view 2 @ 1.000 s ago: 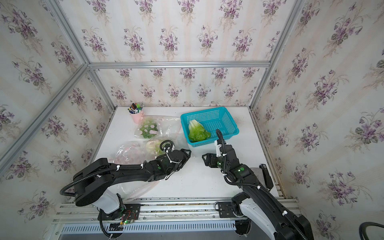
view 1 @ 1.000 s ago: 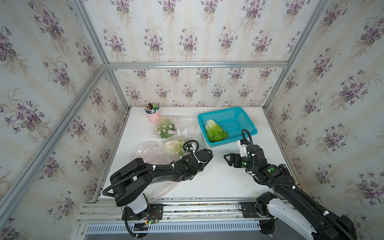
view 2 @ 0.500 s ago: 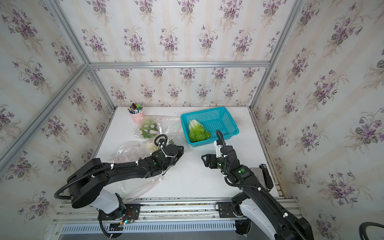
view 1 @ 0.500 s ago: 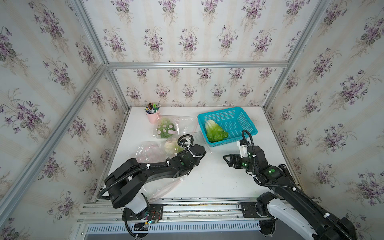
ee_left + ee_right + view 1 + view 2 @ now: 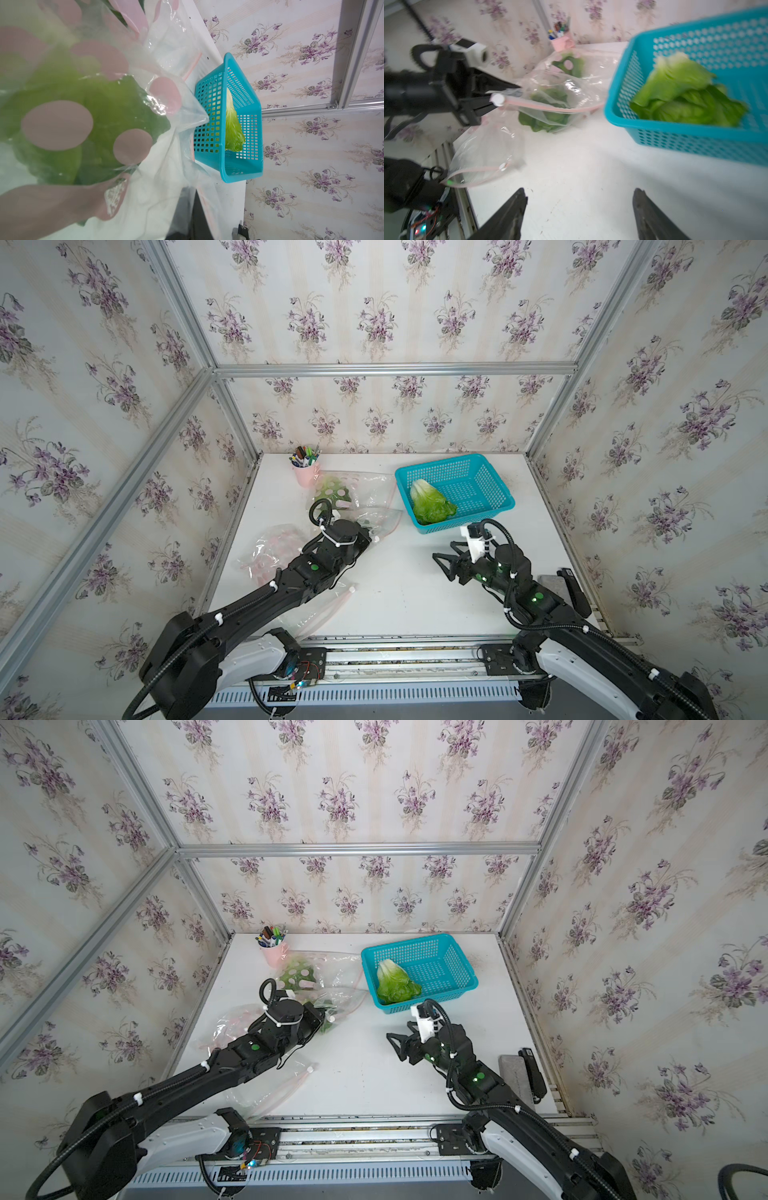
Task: Open the zip-top bag and take out the chinese cabbages
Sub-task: Pick up the zipper food storage bag at the center of the board.
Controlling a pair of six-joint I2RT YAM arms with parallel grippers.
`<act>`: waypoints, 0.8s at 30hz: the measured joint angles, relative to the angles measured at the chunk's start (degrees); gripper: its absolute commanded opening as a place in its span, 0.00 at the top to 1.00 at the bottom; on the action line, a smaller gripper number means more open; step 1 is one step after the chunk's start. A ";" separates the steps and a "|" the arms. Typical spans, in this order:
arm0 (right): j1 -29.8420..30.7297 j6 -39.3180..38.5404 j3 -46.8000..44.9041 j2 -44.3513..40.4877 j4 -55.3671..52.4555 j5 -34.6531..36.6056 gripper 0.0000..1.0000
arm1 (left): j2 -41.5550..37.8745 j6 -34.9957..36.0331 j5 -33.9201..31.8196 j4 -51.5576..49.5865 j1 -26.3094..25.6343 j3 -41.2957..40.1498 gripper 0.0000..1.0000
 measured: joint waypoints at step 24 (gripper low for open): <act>14.56 -37.46 13.03 43.19 40.54 1.11 0.37 | -7.56 7.08 13.03 -11.72 8.72 1.42 1.00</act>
